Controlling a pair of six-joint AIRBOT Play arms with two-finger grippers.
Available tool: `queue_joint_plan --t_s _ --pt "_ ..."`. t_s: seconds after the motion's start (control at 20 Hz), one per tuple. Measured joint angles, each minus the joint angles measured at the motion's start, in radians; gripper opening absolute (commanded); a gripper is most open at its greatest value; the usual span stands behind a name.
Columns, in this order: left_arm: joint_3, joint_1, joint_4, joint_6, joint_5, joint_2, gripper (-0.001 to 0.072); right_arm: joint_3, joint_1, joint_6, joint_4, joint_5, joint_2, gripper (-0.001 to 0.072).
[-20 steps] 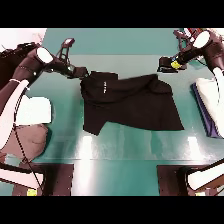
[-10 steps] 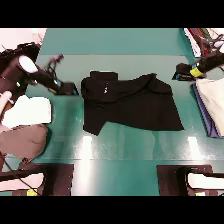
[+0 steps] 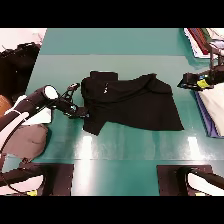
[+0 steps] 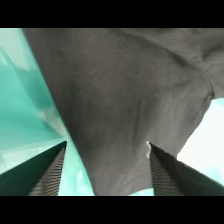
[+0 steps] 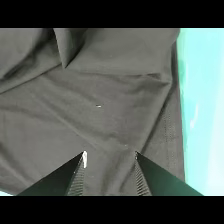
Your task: Fold the shirts.
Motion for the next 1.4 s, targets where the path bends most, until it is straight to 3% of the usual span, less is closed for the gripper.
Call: queue_joint_plan --t_s 0.05,0.3,0.7,0.75,0.8,0.85,1.05,1.4 --pt "-0.009 -0.003 0.000 -0.003 0.010 -0.003 0.0028 -0.003 0.000 0.000 0.000 -0.003 0.011 0.0362" --pt "-0.016 -0.009 0.006 -0.012 -0.018 0.047 0.0026 -0.011 0.000 0.000 0.000 -0.010 0.059 0.0361" --pt "-0.080 -0.074 0.111 -0.117 -0.237 0.410 0.0029 -0.013 0.000 0.000 0.000 -0.023 0.085 0.0362" --pt "-0.096 -0.107 0.111 -0.136 -0.259 0.441 0.0183 -0.013 0.000 0.000 0.000 -0.025 0.086 0.0361" --pt "-0.108 -0.144 0.106 -0.153 -0.279 0.464 0.0572 -0.013 0.000 0.000 -0.001 -0.027 0.086 0.0361" --pt "-0.114 -0.178 0.101 -0.165 -0.288 0.481 0.0665 -0.013 0.000 0.000 -0.001 -0.031 0.087 0.0361" --pt "-0.058 -0.193 0.139 -0.191 -0.256 0.513 0.0664 -0.013 0.000 0.000 -0.001 -0.039 0.087 0.0361" --pt "0.139 0.094 0.256 -0.153 -0.080 0.347 0.0665 -0.013 0.000 0.000 0.000 -0.047 0.087 0.0361"
